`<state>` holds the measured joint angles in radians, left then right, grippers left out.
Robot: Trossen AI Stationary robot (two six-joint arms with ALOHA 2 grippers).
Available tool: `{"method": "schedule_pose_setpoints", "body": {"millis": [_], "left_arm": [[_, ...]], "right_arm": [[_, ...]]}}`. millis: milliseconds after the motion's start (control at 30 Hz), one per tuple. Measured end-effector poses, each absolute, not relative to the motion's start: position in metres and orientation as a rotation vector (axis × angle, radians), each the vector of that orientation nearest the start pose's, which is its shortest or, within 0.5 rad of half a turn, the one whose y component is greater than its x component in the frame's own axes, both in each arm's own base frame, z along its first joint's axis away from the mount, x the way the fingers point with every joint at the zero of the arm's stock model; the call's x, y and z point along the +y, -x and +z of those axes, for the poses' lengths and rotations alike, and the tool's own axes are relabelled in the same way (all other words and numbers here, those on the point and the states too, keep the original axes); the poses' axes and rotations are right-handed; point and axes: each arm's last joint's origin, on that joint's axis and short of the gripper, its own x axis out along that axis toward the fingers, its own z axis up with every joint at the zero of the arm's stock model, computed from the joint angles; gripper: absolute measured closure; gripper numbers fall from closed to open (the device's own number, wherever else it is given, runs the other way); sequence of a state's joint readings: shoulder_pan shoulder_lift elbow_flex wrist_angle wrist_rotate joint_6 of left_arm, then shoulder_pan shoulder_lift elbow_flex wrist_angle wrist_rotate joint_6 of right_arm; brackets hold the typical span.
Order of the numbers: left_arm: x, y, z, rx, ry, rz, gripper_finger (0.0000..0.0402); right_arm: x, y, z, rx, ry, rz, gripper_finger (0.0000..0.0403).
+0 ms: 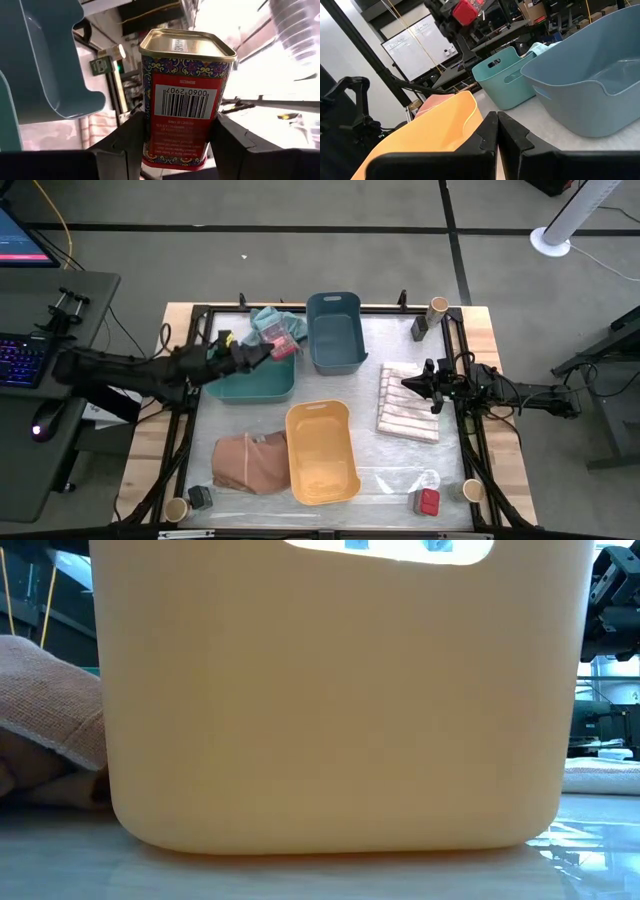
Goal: Sort spices by type
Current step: Put the top red seasoning can into the green bin
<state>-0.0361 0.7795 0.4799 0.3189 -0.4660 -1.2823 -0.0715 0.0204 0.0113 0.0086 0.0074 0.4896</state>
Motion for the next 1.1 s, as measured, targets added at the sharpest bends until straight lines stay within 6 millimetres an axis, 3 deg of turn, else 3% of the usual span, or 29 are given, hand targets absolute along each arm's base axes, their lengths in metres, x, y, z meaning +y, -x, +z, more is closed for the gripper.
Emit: {"method": "schedule_pose_setpoints", "body": {"millis": [400, 633, 833, 900, 1000, 1100], "left_arm": [[0.002, -0.175, 0.283, -0.39, 1.281, 0.331, 0.0246], [0.012, -0.175, 0.285, -0.438, 1.302, 0.354, 0.0246], [0.016, -0.174, 0.29, -0.473, 1.307, 0.298, 0.0245], [0.016, -0.175, 0.289, -0.456, 1.293, 0.3, 0.0245], [0.015, -0.176, 0.288, -0.415, 1.263, 0.273, 0.0245], [0.017, -0.18, 0.284, -0.375, 1.251, 0.271, 0.0245]], "right_arm": [[-0.007, -0.098, 0.167, -0.02, -0.549, -0.055, 0.0402], [-0.008, -0.098, 0.168, -0.042, -0.563, -0.092, 0.0402], [-0.02, -0.092, 0.19, -0.488, -0.985, -0.381, 0.0402], [-0.021, -0.091, 0.196, -0.579, -1.001, -0.394, 0.0402], [-0.02, -0.094, 0.209, -0.662, -1.012, -0.278, 0.0402], [-0.021, -0.108, 0.228, -0.621, -1.006, -0.267, 0.0402]]}}
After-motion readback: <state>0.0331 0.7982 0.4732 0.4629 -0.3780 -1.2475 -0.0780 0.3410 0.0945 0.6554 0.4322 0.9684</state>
